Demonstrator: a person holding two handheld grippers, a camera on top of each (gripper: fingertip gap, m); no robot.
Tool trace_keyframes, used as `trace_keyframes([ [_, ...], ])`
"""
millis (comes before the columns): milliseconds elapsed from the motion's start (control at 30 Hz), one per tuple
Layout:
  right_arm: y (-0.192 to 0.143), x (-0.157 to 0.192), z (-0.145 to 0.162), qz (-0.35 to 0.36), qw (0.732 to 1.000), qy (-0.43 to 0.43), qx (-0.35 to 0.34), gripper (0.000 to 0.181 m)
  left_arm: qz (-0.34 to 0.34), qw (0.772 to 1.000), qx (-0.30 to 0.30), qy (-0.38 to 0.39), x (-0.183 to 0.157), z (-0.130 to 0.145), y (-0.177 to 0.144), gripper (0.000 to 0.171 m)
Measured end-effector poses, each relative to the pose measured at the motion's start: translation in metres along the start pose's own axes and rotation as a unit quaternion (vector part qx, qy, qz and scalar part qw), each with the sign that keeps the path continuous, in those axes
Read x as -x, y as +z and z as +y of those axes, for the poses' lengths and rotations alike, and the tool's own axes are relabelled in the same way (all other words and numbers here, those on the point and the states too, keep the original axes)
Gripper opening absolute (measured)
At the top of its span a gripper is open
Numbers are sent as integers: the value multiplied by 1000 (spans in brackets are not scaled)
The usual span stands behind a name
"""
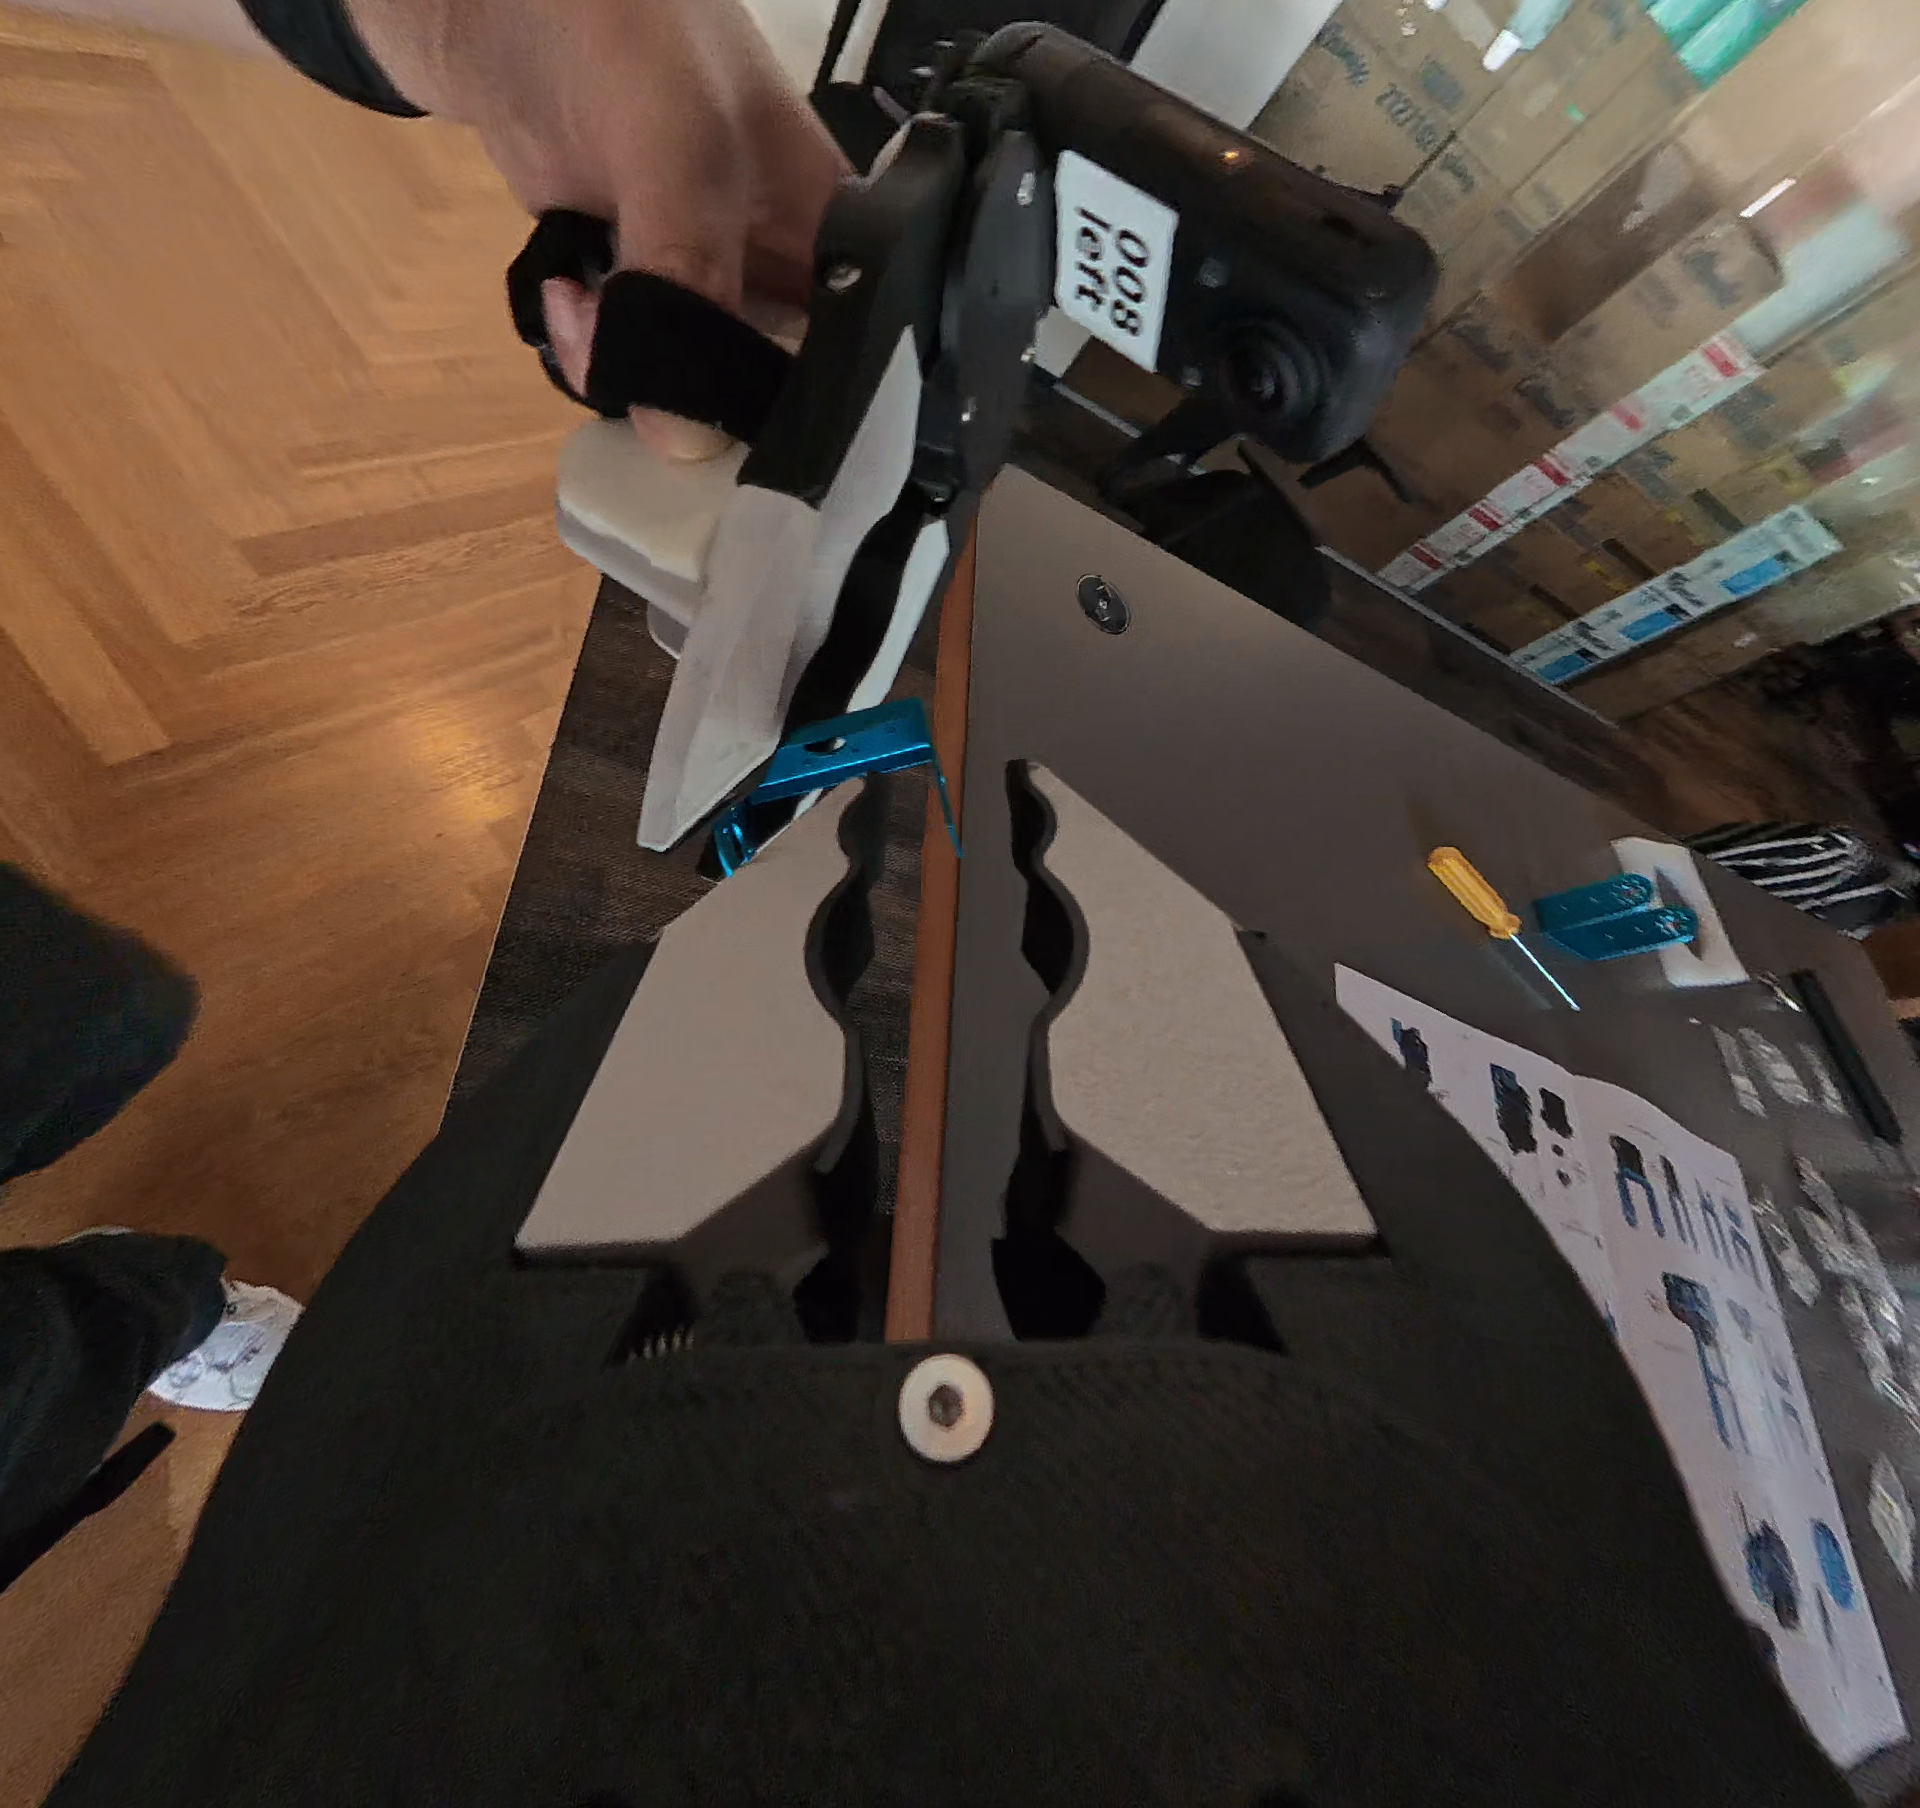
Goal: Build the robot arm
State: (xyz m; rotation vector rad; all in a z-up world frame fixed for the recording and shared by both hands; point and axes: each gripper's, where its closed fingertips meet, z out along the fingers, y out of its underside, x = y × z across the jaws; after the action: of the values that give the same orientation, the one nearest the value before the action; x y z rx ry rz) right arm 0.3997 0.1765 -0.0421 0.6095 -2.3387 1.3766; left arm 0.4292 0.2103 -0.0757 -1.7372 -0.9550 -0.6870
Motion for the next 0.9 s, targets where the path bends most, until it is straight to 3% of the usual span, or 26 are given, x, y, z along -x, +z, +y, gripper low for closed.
trace_keyframes([
  [67,10,-13,12,-7,1000,2,1,1,16,1000,13,-5,8,-10,-5,24],
  [267,33,-58,36,10,997,68,-29,0,43,999,4,-16,43,-48,-38,24],
  [333,43,-77,51,30,993,111,-27,0,1,1000,9,-2,73,-58,-57,36],
  [467,66,-108,91,87,972,218,5,0,-95,995,9,39,136,-85,-106,39],
  [600,90,-116,134,125,940,308,70,0,-247,963,-13,103,212,-136,-162,41],
  [733,105,-116,154,153,916,355,107,0,-308,940,-39,139,259,-189,-187,42],
  [900,105,-114,167,191,898,371,140,0,-337,928,-40,154,291,-223,-195,46],
])
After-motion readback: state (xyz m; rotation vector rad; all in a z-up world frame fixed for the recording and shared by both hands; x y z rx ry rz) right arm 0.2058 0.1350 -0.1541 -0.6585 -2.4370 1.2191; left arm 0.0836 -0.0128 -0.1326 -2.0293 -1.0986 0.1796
